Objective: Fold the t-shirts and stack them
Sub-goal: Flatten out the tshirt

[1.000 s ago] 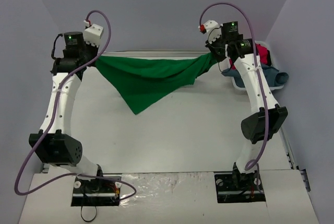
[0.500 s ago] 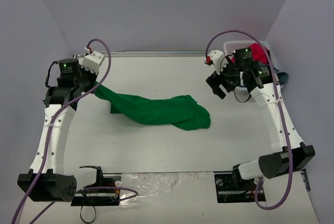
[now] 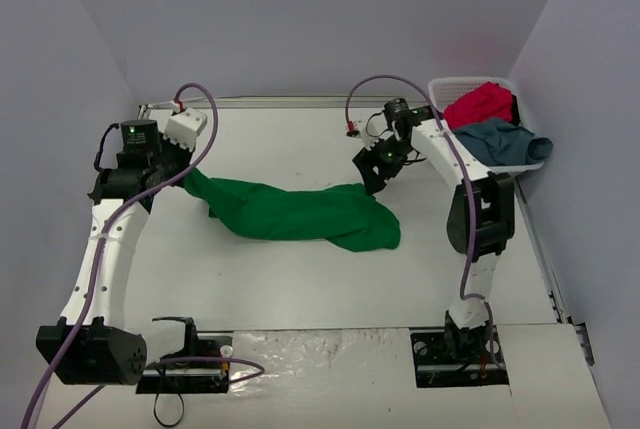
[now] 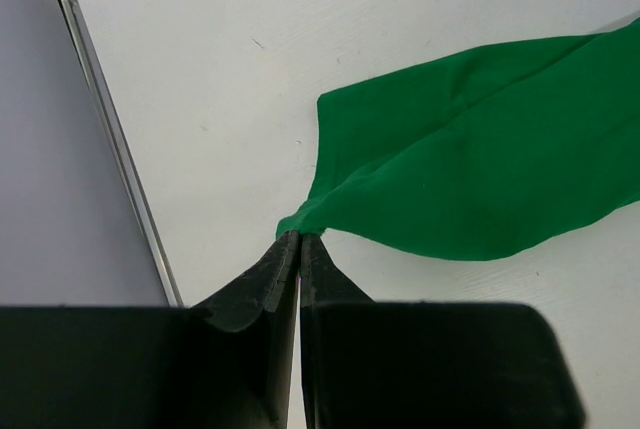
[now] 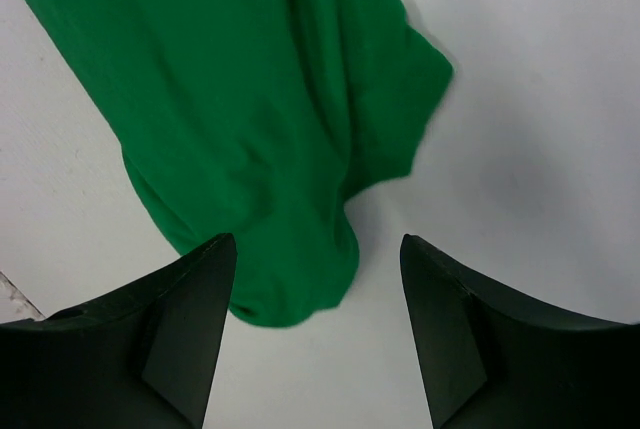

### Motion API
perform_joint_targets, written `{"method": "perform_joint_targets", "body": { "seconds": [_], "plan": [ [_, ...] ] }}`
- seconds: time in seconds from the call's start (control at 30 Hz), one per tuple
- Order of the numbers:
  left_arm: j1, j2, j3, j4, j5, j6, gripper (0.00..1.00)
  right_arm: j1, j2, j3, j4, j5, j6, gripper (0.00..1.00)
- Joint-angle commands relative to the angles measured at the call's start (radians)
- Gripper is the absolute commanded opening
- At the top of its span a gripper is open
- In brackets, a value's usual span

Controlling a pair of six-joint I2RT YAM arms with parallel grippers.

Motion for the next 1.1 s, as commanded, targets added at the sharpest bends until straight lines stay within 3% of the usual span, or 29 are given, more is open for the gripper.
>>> {"method": "perform_joint_targets", "body": {
  "seconds": [0.0, 0.37, 0.5, 0.53, 0.57, 0.6, 0.7, 0.83, 0.97, 1.07],
  "plan": [
    [0.007, -0.003, -0.009, 0.032, 0.018, -0.017, 0.02, 0.037, 0.055, 0.093, -0.054, -0.081, 0.012, 0.62],
    [0.007, 0.027, -0.041, 0.068, 0.013, -0.019, 0.02, 0.113, 0.207, 0.117, -0.077, -0.055, -0.011, 0.56],
    [0.007, 0.041, -0.049, 0.074, 0.018, -0.021, 0.02, 0.113, 0.220, 0.101, -0.074, -0.036, -0.020, 0.36],
    [0.007, 0.046, -0.049, 0.075, 0.021, -0.022, 0.02, 0.113, 0.221, 0.100, -0.074, -0.031, -0.021, 0.15],
    [0.007, 0.047, -0.052, 0.075, 0.021, -0.021, 0.02, 0.115, 0.221, 0.101, -0.073, -0.019, -0.020, 0.03],
    [0.007, 0.049, -0.054, 0.081, 0.021, -0.024, 0.03, 0.113, 0.220, 0.104, -0.073, -0.014, -0.018, 0.00],
    [0.006, 0.061, -0.057, 0.089, 0.022, -0.031, 0.02, 0.112, 0.204, 0.136, -0.070, 0.032, -0.011, 0.00],
    [0.006, 0.087, -0.011, 0.108, 0.013, -0.070, 0.02, 0.101, 0.194, 0.296, -0.086, 0.125, 0.025, 0.00],
    [0.006, 0.094, 0.098, 0.074, 0.022, -0.116, 0.02, 0.104, 0.134, 0.555, -0.159, 0.144, 0.034, 0.00],
    [0.007, 0.054, 0.146, 0.040, 0.044, -0.116, 0.02, 0.124, -0.004, 0.490, -0.165, 0.104, 0.025, 0.00]
  ]
}}
